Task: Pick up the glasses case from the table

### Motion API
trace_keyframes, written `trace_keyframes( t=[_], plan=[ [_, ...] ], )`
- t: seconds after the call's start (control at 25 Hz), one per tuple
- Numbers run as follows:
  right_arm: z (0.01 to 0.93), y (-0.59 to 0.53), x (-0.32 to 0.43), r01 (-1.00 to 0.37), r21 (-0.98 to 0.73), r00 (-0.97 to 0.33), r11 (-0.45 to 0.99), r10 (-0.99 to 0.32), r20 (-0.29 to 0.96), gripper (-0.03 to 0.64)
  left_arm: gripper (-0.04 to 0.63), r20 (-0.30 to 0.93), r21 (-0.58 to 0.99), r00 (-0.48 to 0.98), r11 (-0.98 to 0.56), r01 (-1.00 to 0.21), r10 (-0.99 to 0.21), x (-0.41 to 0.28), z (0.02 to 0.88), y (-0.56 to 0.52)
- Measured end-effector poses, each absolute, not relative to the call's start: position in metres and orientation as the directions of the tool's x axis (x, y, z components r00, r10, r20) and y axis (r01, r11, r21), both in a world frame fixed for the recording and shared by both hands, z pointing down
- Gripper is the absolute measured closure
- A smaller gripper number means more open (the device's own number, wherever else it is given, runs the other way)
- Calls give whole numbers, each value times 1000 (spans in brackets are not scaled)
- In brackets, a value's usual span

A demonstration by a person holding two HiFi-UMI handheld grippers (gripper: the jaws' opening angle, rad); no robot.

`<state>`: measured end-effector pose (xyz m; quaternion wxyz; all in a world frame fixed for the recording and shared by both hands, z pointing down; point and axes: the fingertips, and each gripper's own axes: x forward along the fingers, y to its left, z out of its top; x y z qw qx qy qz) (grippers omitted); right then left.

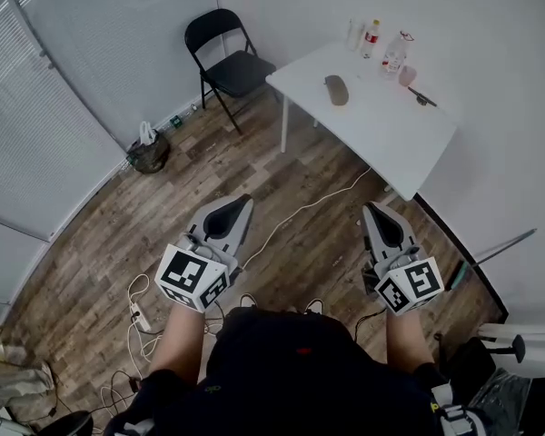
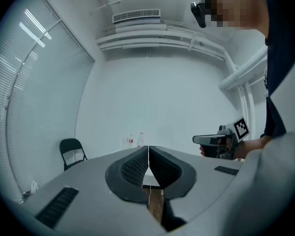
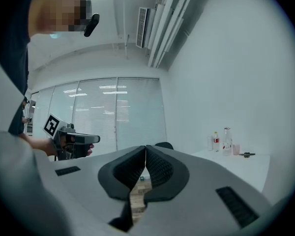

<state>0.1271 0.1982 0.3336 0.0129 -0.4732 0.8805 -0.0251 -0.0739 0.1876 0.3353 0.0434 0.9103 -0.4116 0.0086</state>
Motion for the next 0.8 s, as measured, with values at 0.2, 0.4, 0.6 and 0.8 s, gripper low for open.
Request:
trace_keyframes(
  t=[0.2,0.4,0.6,0.8],
  plan=[
    [333,188,96,-848,-65,-527,526,-850,4,597,572,40,72,662,-659,-749,-748,-109,338,183],
    [329,180,50,-856,-50,-515,514,-857,-5,597,572,46,56,660,-658,-751,-750,-156,344,175],
    [339,181,17,-870,-54,-492,491,-870,16,597,572,69,62,677,-674,-736,-733,-191,355,171],
    [346,174,12,-877,-48,-481,479,-876,42,597,572,76,81,689,-684,-725,-721,-197,364,158]
  ],
)
